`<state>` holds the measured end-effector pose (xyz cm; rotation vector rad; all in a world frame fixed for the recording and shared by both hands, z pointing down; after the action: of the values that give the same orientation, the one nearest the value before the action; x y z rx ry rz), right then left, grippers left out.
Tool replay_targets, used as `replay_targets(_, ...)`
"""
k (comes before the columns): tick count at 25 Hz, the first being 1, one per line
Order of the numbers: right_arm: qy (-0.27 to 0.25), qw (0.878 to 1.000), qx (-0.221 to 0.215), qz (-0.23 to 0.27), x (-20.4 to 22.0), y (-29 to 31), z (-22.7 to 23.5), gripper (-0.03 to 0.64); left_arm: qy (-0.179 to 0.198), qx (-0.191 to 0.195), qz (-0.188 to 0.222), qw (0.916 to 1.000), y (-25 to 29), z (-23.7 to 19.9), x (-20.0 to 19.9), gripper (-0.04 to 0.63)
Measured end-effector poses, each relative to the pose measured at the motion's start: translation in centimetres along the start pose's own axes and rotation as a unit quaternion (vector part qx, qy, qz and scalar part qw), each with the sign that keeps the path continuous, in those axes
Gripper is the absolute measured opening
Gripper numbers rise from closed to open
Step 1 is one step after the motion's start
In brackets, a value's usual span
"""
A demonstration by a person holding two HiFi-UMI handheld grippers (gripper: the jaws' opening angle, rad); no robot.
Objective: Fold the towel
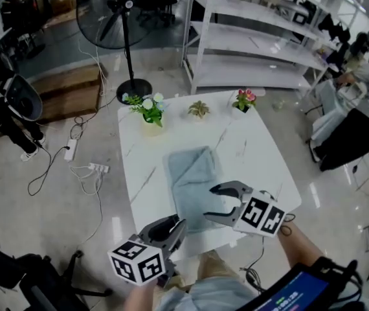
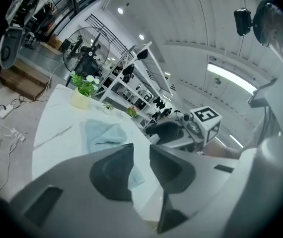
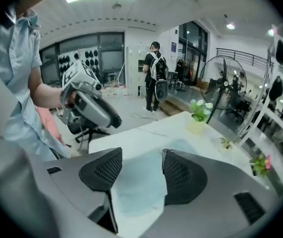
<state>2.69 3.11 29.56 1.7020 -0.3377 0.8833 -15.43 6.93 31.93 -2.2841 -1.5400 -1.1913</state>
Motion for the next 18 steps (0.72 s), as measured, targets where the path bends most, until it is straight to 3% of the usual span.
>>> replay_targets(3,-0.067,0.996,0.039,-0.033,2.1,-0.6,4.7,0.270,0.006,0.000,-0.037,0.9993,3.9,0.4,1.3,0.104)
replay_targets(7,-0.156,0.986,0.028,-0.043,4.3,1.5,8.8,0.284,-0.005,-0.015,-0.089,0.9959,8.5,-0.5,4.1,0.104)
replay_targets(9,-0.214,0.975,0.013,-0.052,5.7,3.1,10.1,0.284,-0.015,-0.023,-0.112,0.9933,10.3,-1.5,5.5,0.104)
replay_targets(13,-0.334,0.940,-0.005,-0.064,7.5,5.8,12.4,0.275,-0.036,-0.029,-0.147,0.9881,12.3,-3.1,7.6,0.104)
replay_targets(16,-0.369,0.928,-0.024,-0.044,7.2,6.8,12.9,0.167,-0.055,-0.030,-0.152,0.9863,12.8,-3.6,8.3,0.103)
replay_targets(18,-0.367,0.929,-0.040,-0.029,6.4,7.2,13.3,0.096,-0.067,-0.030,-0.149,0.9861,13.0,-3.7,8.5,0.103)
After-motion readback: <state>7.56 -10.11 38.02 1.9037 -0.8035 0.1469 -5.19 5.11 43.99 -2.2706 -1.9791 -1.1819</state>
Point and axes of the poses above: the fingertips, and each gripper's own axes: y forward along the fingers, z to its right, x out of its underside, the point moved 8 cm from there along -y, backward along the fingers, and after that the axes turned 3 degrees about -y, right-handed, at the moved point
